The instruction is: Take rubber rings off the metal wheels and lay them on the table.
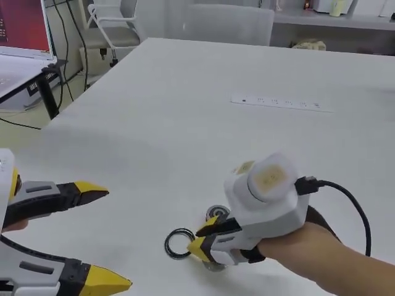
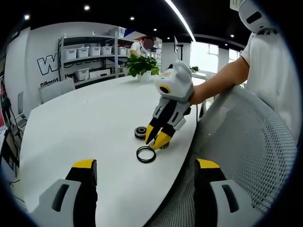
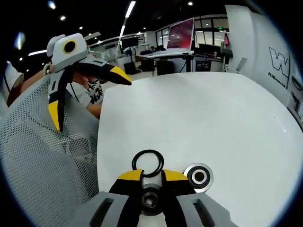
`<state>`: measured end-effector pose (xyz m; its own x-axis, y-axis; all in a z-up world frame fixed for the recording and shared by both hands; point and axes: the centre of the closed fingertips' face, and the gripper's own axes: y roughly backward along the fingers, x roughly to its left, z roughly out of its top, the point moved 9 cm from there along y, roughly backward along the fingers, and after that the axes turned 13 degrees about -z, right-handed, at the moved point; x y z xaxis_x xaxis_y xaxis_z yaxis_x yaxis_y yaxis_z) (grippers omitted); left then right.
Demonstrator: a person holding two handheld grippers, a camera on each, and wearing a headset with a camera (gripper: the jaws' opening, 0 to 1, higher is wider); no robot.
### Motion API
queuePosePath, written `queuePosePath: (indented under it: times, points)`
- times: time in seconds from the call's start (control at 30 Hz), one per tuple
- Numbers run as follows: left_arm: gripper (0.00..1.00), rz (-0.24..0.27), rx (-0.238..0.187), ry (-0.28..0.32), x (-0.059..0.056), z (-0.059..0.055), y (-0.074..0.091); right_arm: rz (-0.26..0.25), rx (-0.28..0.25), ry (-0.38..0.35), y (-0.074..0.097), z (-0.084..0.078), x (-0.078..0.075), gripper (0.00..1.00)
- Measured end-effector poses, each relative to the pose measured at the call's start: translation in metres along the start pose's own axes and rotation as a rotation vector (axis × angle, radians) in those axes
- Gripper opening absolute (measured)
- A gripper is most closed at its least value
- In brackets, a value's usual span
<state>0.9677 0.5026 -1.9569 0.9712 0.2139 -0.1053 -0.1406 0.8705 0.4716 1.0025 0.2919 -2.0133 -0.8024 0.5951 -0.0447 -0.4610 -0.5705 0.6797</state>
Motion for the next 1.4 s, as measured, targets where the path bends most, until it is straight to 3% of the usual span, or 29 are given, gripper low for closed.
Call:
queuePosePath:
  times: [0.13,0.37,0.53,0.67,0.87,0.93,1.1,1.4]
  points:
    - [0.82,-0.008,0.008,-0.006,0.001,0.0,0.0,-0.008,-0.026,-0.041,0.005,0.003,-0.007,0.12]
    - [0.84,-0.022,0.015,-0.029,0.006,0.007,0.002,-0.009,-0.143,-0.104,0.019,0.013,-0.022,0.14]
    - [0.85,-0.022,0.001,-0.068,0.006,0.025,0.004,-0.011,-0.193,-0.126,0.027,0.013,-0.03,0.16]
    - [0.84,-0.011,0.036,-0.132,0.01,0.04,0.004,-0.029,-0.216,-0.146,0.03,0.013,-0.038,0.17]
    - [0.82,-0.003,0.054,-0.202,0.015,0.063,-0.001,-0.064,-0.222,-0.173,0.034,0.007,-0.049,0.18]
    - [0.81,-0.007,0.056,-0.248,0.019,0.075,-0.007,-0.078,-0.22,-0.183,0.036,0.003,-0.054,0.18]
    - [0.73,-0.015,0.099,-0.295,0.035,0.083,-0.029,-0.078,-0.219,-0.237,0.036,-0.006,-0.061,0.19]
    - [0.68,-0.082,0.041,-0.322,0.052,0.109,-0.072,-0.094,-0.173,-0.241,0.034,-0.023,-0.068,0.2]
